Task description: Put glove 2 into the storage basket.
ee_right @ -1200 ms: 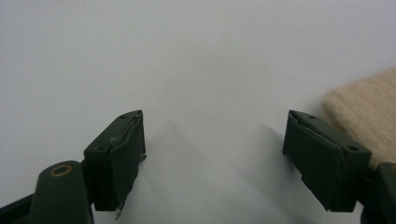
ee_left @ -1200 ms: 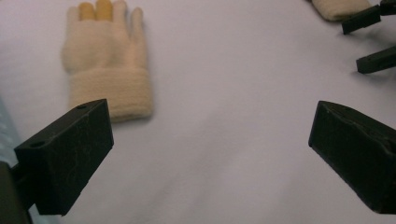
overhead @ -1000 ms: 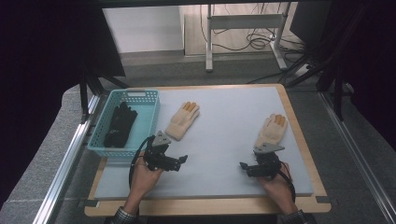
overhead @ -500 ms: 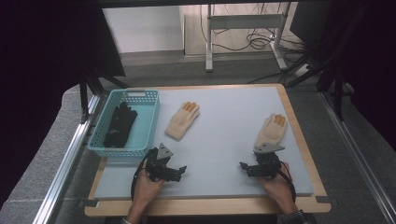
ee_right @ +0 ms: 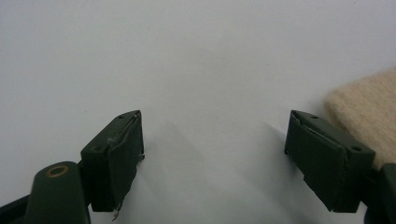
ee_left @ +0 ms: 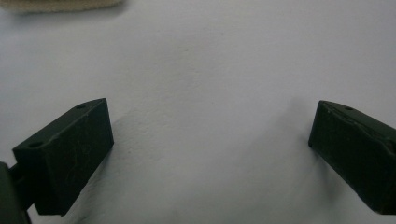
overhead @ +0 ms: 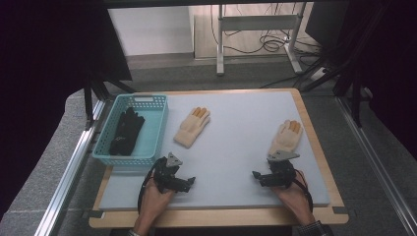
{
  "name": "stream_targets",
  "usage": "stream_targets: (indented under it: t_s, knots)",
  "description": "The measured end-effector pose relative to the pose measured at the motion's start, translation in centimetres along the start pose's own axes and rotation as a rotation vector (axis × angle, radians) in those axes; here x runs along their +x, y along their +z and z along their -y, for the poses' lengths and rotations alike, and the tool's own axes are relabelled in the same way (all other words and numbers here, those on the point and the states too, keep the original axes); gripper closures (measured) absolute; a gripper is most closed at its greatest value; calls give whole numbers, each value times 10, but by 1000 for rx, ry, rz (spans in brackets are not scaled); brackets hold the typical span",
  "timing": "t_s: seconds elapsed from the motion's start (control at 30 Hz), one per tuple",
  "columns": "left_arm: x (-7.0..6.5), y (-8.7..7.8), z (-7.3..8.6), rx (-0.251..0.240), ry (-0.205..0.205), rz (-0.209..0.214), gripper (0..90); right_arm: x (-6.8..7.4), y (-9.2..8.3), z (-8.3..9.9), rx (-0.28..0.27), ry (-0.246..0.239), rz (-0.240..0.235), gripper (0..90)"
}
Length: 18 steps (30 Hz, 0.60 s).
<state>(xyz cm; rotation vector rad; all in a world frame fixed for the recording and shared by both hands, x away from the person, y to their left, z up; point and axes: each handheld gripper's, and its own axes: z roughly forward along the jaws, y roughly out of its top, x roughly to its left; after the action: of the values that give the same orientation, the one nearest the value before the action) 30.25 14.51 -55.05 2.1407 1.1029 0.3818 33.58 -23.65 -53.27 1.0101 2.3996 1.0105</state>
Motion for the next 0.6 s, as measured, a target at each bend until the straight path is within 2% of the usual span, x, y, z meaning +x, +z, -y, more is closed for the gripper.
stream_targets:
  t_s: [0.13, 0.23, 0.27, 0.43, 0.6]
  knots:
    - [0, 0, 0, -2, 1, -1, 2, 2, -1, 0, -3, 10, 12, 224]
    - [0, 0, 0, -2, 1, -2, 2, 2, -2, -4, -32, 35, -29, 293]
    - [0, 0, 0, -2, 1, -2, 2, 2, -2, -4, -32, 35, -29, 293]
    - [0, 0, 0, 0, 4, -2, 3, 12, 1, -30, -81, 22, -98, 421]
    - [0, 0, 0, -3, 1, -2, 3, 16, 21, -54, -69, 7, -131, 539]
